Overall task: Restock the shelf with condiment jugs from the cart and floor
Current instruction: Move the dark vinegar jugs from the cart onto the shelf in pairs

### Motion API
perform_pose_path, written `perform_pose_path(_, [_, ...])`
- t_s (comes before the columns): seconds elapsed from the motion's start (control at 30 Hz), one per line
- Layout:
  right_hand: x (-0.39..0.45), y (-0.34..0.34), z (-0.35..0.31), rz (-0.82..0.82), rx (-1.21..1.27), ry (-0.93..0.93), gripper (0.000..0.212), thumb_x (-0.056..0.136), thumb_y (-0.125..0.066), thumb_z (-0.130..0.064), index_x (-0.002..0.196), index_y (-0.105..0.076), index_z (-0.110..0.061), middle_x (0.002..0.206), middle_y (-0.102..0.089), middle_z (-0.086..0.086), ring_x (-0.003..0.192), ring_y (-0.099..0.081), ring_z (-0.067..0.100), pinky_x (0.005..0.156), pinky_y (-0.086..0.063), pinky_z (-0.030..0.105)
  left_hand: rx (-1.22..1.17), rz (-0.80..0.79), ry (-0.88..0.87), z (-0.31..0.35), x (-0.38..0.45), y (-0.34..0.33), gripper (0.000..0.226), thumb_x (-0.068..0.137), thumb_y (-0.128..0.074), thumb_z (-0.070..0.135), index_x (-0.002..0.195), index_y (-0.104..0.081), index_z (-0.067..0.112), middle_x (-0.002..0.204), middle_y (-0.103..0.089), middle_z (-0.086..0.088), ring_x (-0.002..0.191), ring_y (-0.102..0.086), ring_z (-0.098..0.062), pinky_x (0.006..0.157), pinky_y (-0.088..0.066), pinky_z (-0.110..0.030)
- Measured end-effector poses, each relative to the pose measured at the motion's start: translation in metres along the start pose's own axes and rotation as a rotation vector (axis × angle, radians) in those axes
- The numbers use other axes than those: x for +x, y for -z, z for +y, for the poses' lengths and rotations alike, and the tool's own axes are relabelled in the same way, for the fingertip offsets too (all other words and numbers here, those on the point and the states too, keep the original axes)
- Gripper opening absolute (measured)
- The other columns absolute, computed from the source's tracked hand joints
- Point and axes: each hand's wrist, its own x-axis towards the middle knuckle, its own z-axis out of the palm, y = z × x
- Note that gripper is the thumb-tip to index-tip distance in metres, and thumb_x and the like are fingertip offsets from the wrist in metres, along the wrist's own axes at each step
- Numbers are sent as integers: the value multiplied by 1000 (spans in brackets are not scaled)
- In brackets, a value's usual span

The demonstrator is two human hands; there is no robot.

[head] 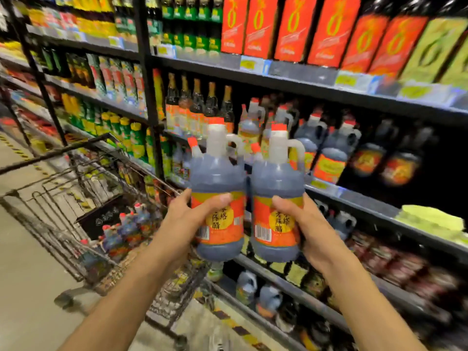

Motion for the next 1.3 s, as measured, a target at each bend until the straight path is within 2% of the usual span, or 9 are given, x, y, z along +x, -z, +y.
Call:
perform_pose_path(0.1, [-48,32,-10,132,-8,0,62,76,-75,-28,135,-55,-25,121,-73,3,107,-72,25,80,-60,36,-21,-112,50,-9,-8,-43,76,57,-88,42,125,-63,20,111,-76,-6,98,-74,-30,84,-58,-47])
perform_pose_path(0.17, [-75,55,-17,229,-11,-10,65,75,-77,-28,136,-54,-24,120,-73,3,105,-73,25,78,-60,36,-35,-175,70,-12,-9,-75,81,52,-87,44,126,-64,19,111,-76,-6,97,-75,-29,83,-58,-45])
perform_pose_path(0.37, [-131,120,-33,445,-19,2,64,78,-83,-30,135,-54,-26,118,-74,2,103,-73,25,79,-61,38,-14,-344,140,-31,-3,-164,79,48,-87,48,120,-67,19,107,-78,-5,94,-76,-26,78,-57,-41])
perform_pose_path(0.53, [-149,184,-37,554,-17,-23,67,77,-83,-34,136,-53,-28,121,-73,2,108,-72,25,93,-56,48,19,-447,212,-55,16,-235,83,49,-88,51,122,-65,20,109,-77,-4,97,-75,-27,84,-57,-46])
perform_pose_path(0.73, [-149,266,-44,599,-4,-43,55,82,-74,-27,133,-55,-28,117,-75,0,104,-73,21,84,-60,38,36,-487,274,-84,42,-316,71,52,-93,42,114,-67,20,104,-78,-5,90,-76,-24,76,-57,-40])
perform_pose_path(0.9, [-134,320,-54,593,-5,-57,52,82,-74,-28,131,-58,-29,115,-75,0,103,-74,21,82,-60,36,45,-495,292,-96,69,-365,69,62,-92,40,120,-64,17,104,-78,-5,94,-76,-24,79,-57,-41])
perform_pose_path(1.0, [-122,346,-56,621,10,-74,58,78,-79,-33,132,-58,-26,115,-75,0,102,-74,22,85,-59,40,56,-496,301,-100,86,-388,73,62,-92,43,122,-63,14,106,-77,-8,97,-75,-27,88,-57,-48])
perform_pose_path(1.07, [-113,356,-55,640,12,-83,61,76,-81,-36,132,-59,-24,114,-76,1,102,-74,22,88,-59,43,60,-511,294,-102,98,-398,84,52,-92,49,123,-64,12,108,-77,-11,99,-74,-30,92,-56,-52])
perform_pose_path(1.3, [-82,390,-60,694,-39,-28,63,72,-83,-38,127,-61,-19,111,-77,3,99,-75,23,90,-59,46,87,-580,173,-98,141,-431,72,54,-87,49,116,-69,15,104,-78,-8,95,-75,-27,81,-58,-44])
